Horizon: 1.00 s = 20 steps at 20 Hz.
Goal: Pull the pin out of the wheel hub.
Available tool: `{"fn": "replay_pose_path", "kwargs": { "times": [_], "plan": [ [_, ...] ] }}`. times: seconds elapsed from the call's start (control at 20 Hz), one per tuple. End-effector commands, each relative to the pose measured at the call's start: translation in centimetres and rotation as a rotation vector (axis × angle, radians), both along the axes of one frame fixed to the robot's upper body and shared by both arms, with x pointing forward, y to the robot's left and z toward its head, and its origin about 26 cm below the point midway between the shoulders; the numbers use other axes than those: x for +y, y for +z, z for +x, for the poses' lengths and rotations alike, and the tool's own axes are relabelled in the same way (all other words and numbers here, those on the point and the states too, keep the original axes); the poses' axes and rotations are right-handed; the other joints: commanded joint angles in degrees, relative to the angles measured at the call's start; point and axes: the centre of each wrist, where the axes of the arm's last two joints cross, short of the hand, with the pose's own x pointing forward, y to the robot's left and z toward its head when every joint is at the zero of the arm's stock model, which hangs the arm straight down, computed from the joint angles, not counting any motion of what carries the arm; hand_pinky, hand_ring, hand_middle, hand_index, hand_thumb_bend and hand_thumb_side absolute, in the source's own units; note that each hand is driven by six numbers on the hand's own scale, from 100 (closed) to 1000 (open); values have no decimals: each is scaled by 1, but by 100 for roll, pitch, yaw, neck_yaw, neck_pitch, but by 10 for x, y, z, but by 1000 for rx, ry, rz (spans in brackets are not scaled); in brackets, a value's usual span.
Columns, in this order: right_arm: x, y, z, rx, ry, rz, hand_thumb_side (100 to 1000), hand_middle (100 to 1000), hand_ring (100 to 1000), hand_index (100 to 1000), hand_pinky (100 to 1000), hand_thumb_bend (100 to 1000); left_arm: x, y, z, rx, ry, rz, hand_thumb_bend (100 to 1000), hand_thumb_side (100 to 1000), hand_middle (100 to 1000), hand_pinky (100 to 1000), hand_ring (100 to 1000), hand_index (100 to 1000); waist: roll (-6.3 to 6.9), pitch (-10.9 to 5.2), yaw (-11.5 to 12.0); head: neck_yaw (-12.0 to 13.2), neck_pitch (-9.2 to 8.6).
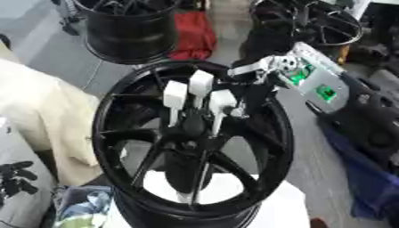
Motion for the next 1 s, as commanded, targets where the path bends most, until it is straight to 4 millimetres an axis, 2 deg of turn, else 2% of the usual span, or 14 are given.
{"fn": "replay_pose_path", "kwargs": {
  "times": [0.05, 0.35, 0.65, 0.75, 0.85, 1.0],
  "plan": [
    [-10, 24, -4, -69, -19, 34, 100, 450, 696, 555, 804, 100, 5, 11, 4, -44, -44, 47, 100, 909, 575, 653, 493, 829, 41, -49, -5, 13, -39],
    [-20, 65, -18, -149, -25, 69, 100, 444, 694, 551, 808, 100, 7, 10, 2, -37, -39, 49, 100, 910, 575, 652, 493, 829, 23, -81, -32, 52, -24],
    [-44, 114, -39, -244, -61, 81, 100, 445, 698, 553, 820, 100, 10, 11, -1, -28, -33, 53, 100, 910, 575, 653, 493, 829, -17, -118, -77, 101, 8],
    [-63, 125, -45, -302, -117, 95, 100, 446, 695, 554, 818, 100, 10, 11, 0, -29, -31, 51, 100, 910, 575, 652, 493, 829, -22, -118, -88, 108, 4],
    [-87, 127, -47, -366, -204, 125, 100, 442, 687, 552, 810, 100, 9, 12, 1, -30, -30, 48, 100, 911, 575, 652, 493, 829, -23, -110, -88, 110, -10],
    [-137, 105, -46, -463, -413, 207, 100, 436, 668, 549, 787, 100, 9, 14, 3, -36, -30, 43, 100, 911, 574, 652, 493, 829, -18, -78, -77, 134, -61]
  ]
}}
